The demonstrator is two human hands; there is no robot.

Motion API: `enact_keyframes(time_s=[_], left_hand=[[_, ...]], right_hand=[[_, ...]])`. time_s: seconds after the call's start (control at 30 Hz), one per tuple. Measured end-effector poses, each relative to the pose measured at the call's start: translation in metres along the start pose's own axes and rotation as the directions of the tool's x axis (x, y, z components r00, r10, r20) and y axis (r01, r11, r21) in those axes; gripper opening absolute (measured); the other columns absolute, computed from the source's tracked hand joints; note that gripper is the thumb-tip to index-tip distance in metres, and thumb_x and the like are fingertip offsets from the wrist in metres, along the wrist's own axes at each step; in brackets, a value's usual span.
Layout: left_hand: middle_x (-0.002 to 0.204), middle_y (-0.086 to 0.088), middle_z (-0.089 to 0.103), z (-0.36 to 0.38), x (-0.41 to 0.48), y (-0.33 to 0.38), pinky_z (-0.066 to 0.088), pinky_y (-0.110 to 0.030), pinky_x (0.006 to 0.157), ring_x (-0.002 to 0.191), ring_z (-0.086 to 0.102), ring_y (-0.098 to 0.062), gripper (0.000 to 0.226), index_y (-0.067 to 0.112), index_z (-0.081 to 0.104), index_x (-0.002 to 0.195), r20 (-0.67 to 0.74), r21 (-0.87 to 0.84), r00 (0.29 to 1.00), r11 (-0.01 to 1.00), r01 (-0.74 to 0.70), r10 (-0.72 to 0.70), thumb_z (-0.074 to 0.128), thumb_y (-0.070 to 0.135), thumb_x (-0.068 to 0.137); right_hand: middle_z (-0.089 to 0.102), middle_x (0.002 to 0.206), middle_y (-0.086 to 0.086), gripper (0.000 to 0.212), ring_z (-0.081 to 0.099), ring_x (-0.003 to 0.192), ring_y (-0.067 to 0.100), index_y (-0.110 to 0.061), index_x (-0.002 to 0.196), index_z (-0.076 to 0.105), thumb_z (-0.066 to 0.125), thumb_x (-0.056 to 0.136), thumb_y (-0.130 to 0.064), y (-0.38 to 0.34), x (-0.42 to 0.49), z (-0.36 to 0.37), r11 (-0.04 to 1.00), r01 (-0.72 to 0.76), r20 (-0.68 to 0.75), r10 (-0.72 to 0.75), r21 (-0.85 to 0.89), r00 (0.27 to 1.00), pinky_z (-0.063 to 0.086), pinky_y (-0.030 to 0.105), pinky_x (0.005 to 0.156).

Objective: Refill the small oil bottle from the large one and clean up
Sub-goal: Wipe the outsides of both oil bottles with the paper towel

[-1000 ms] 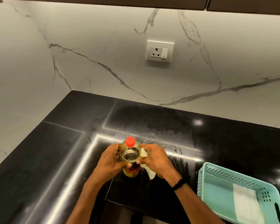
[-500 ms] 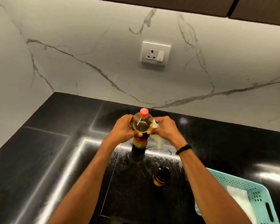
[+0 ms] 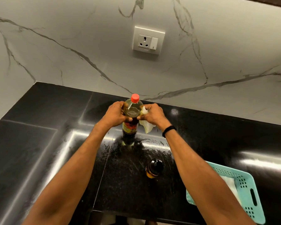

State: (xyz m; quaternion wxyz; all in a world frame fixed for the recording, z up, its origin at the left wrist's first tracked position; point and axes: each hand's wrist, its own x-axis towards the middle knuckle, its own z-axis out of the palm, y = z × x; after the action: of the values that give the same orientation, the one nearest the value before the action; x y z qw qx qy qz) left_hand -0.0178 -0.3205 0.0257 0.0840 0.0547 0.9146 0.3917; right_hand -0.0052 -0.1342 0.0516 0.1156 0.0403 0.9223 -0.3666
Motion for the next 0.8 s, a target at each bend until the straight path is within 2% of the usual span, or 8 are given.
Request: enact_keyframes(time_s=[0.1,0.2,0.3,0.37,0.43,0.53,0.63,0.8], left_hand=[[0.113,-0.01,0.063,0.004,-0.005,-0.001,0.054,-0.042,0.089,0.103,0.064,-0.029,0.065,0.016,0.056,0.12,-0.002,0.018,0.999,0.999,0.045,-0.045,0.089,0.021,0.065],[0.142,-0.022,0.045,0.015,-0.032,-0.003,0.044,-0.05,0.105,0.127,0.049,-0.038,0.103,0.01,0.02,0.152,-0.039,0.072,0.986,0.983,0.167,-0.165,0.085,0.025,0.073],[0.139,-0.02,0.048,0.038,-0.081,-0.002,0.042,-0.045,0.104,0.126,0.049,-0.035,0.089,0.008,0.029,0.148,-0.039,0.105,0.977,0.971,0.215,-0.212,0.081,0.023,0.078],[0.132,-0.013,0.056,0.061,-0.111,-0.002,0.045,-0.039,0.101,0.119,0.056,-0.029,0.081,0.011,0.039,0.144,0.104,0.098,0.969,0.972,0.215,-0.225,0.082,0.023,0.077],[0.137,-0.009,0.054,0.088,-0.132,-0.005,0.046,-0.036,0.104,0.12,0.056,-0.023,0.09,0.014,0.035,0.15,0.269,0.108,0.939,0.975,0.192,-0.215,0.084,0.024,0.075],[0.148,-0.008,0.044,0.124,-0.147,-0.01,0.04,-0.037,0.11,0.131,0.048,-0.024,0.098,0.018,0.028,0.153,0.388,0.175,0.906,0.979,0.105,-0.166,0.085,0.029,0.074],[0.145,-0.006,0.045,0.143,-0.154,-0.006,0.042,-0.036,0.107,0.127,0.05,-0.025,0.094,0.018,0.031,0.152,0.39,0.18,0.916,0.983,0.025,-0.095,0.084,0.027,0.074],[0.124,-0.001,0.059,0.159,-0.156,0.002,0.047,-0.032,0.094,0.112,0.058,-0.02,0.067,0.019,0.052,0.132,0.273,0.087,0.962,0.996,-0.013,-0.011,0.082,0.022,0.072]], right_hand=[[0.073,0.11,0.005,0.039,0.065,0.104,0.02,-0.015,0.112,0.073,0.084,0.075,-0.023,0.008,-0.009,-0.004,0.999,0.023,-0.035,-0.024,-0.049,0.999,0.053,0.034,0.091],[0.069,0.121,0.004,0.049,0.062,0.112,0.02,-0.016,0.124,0.067,0.081,0.078,-0.024,0.031,-0.033,-0.01,0.998,0.003,-0.097,-0.009,-0.058,0.995,0.048,0.03,0.095],[0.07,0.117,0.003,0.047,0.062,0.101,0.015,-0.021,0.124,0.066,0.08,0.079,-0.025,0.064,-0.078,-0.013,0.995,-0.086,-0.129,0.078,-0.05,0.988,0.045,0.024,0.086],[0.07,0.115,0.004,0.046,0.059,0.095,0.013,-0.022,0.124,0.066,0.079,0.08,-0.024,0.087,-0.113,-0.011,0.984,-0.17,-0.108,0.164,-0.044,0.98,0.043,0.022,0.08],[0.069,0.116,0.005,0.048,0.058,0.094,0.014,-0.024,0.126,0.065,0.079,0.08,-0.024,0.108,-0.142,-0.004,0.968,-0.247,-0.043,0.246,-0.049,0.968,0.043,0.022,0.081],[0.065,0.128,0.002,0.063,0.061,0.109,0.017,-0.028,0.135,0.057,0.082,0.078,-0.025,0.133,-0.166,0.015,0.949,-0.295,0.12,0.308,-0.11,0.944,0.045,0.023,0.089],[0.057,0.14,-0.002,0.078,0.052,0.129,0.018,-0.03,0.143,0.047,0.084,0.074,-0.023,0.144,-0.171,0.037,0.958,-0.252,0.239,0.28,-0.139,0.93,0.041,0.029,0.105],[0.064,0.13,-0.01,0.08,0.057,0.122,0.013,-0.038,0.137,0.051,0.087,0.067,-0.024,0.151,-0.161,0.055,0.97,-0.239,0.217,0.244,-0.049,0.945,0.042,0.022,0.098]])
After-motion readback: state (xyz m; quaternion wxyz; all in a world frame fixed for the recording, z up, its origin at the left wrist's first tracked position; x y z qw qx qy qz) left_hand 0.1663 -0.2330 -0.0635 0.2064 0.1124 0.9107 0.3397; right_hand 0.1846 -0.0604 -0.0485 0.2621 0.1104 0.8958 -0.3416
